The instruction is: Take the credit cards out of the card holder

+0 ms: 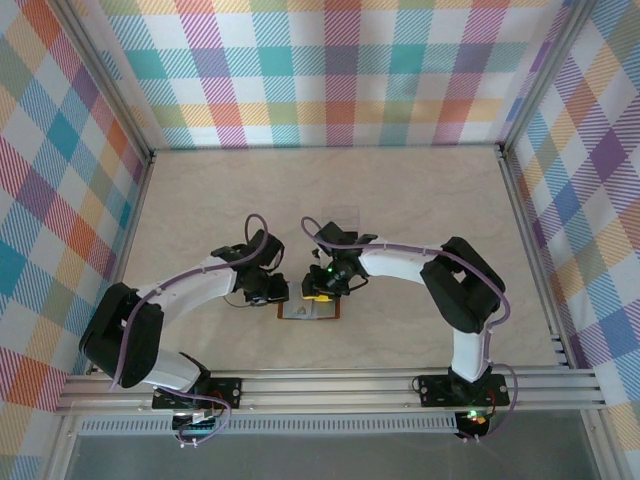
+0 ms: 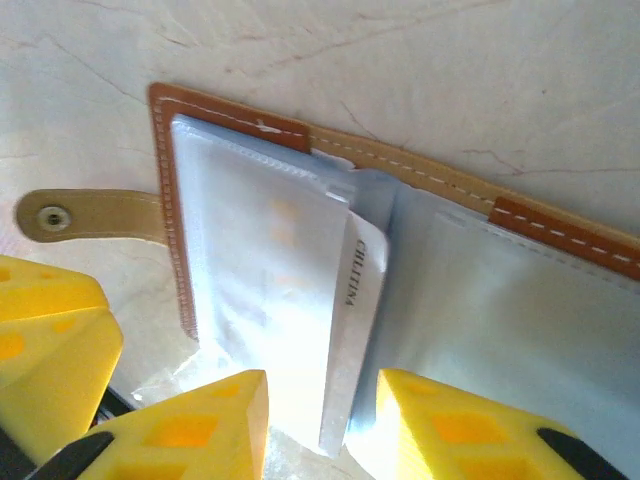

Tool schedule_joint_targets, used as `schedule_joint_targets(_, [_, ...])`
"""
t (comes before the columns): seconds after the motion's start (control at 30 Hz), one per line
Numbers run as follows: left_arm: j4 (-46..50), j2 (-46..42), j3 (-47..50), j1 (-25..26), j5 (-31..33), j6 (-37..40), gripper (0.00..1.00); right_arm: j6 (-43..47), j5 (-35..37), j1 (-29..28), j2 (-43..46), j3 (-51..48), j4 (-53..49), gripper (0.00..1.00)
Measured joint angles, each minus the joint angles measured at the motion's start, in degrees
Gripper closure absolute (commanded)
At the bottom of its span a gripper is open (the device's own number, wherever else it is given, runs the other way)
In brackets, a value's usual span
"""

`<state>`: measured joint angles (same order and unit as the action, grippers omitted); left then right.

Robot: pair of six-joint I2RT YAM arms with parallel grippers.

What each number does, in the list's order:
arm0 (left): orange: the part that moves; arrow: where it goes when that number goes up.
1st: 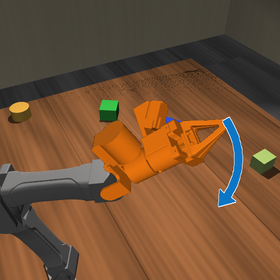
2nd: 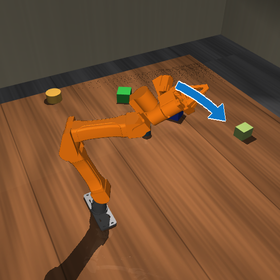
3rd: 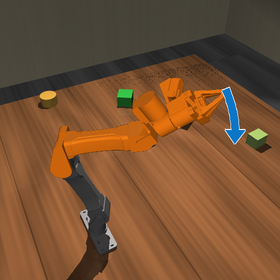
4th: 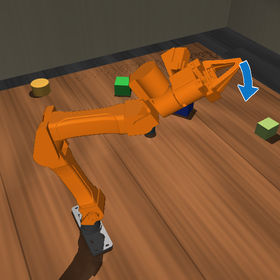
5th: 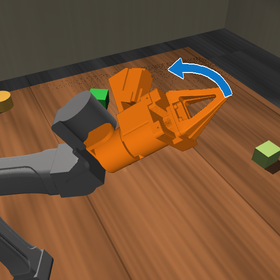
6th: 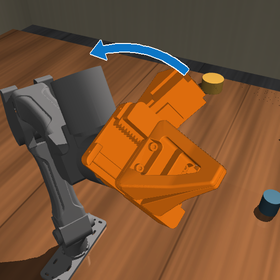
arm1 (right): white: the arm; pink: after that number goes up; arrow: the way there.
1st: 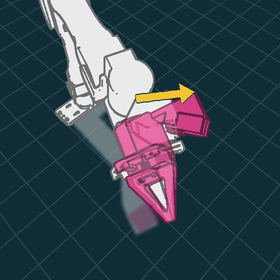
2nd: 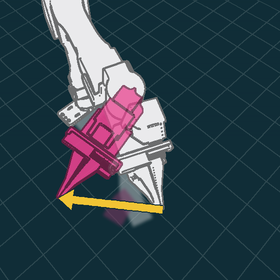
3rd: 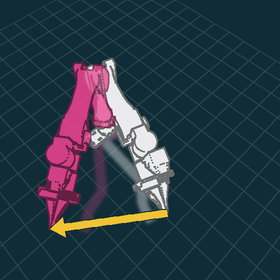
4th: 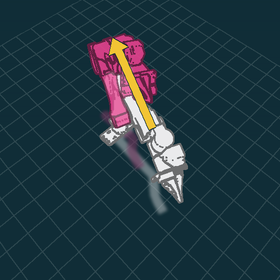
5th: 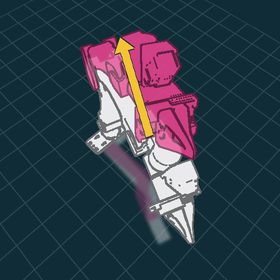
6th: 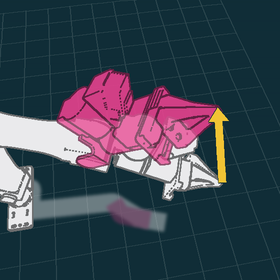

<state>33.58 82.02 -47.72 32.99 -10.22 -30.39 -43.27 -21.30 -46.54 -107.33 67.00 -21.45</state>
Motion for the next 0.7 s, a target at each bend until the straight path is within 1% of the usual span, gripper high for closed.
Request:
schedule_joint_targets(0.23, [-0.15,1.33,-2.38,0.00,-0.52,0.24,0.77,0.00,-0.44,0.92,1.20,-0.92,1.09,0.63])
schedule_joint_targets(0.37, [-0.76,5.27,-2.95,0.00,-1.31,0.98,0.79,-0.02,-0.94,1.22,1.20,-1.44,1.18,0.67])
schedule_joint_targets(0.53, [-0.70,9.18,-2.95,0.00,-0.81,1.86,0.81,-0.31,-2.27,1.22,1.03,-1.70,2.67,0.69])
schedule_joint_targets(0.7, [-0.74,9.77,-2.95,0.00,-0.63,2.16,0.81,-0.74,-3.96,1.22,-0.48,-1.77,4.26,0.71])
